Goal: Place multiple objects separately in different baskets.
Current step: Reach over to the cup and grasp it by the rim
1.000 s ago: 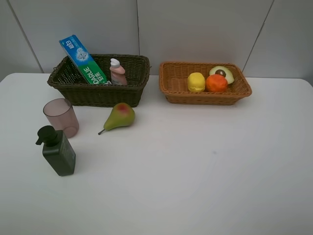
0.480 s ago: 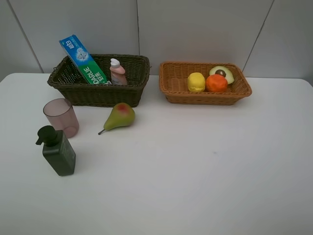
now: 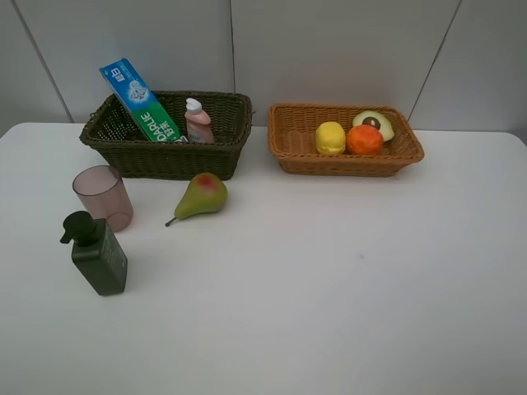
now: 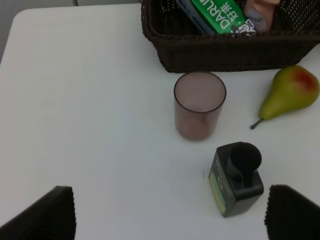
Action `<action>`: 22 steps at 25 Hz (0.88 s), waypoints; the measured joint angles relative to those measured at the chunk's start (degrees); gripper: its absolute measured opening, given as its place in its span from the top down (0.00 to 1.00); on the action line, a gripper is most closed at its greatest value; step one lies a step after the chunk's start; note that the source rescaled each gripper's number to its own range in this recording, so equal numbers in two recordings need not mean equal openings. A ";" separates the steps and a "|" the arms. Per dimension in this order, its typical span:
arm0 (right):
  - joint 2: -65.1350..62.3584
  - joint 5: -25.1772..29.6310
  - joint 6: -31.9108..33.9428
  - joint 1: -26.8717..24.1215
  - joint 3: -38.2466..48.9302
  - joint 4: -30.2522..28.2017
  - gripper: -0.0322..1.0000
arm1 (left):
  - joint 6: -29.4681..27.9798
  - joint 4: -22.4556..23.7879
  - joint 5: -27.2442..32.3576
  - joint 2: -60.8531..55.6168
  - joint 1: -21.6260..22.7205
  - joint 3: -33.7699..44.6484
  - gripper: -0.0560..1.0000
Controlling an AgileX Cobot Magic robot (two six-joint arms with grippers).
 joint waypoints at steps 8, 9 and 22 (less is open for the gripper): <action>0.00 -0.05 0.00 0.00 0.00 0.00 0.00 | 0.00 0.02 -0.20 16.28 0.00 -7.62 0.00; 0.00 -0.10 0.00 0.00 0.00 0.00 0.00 | 0.00 0.44 -0.26 18.38 0.00 -8.32 0.00; 0.00 -0.10 0.00 0.00 0.00 0.00 0.00 | 0.00 1.73 -2.32 40.84 0.00 -14.54 0.00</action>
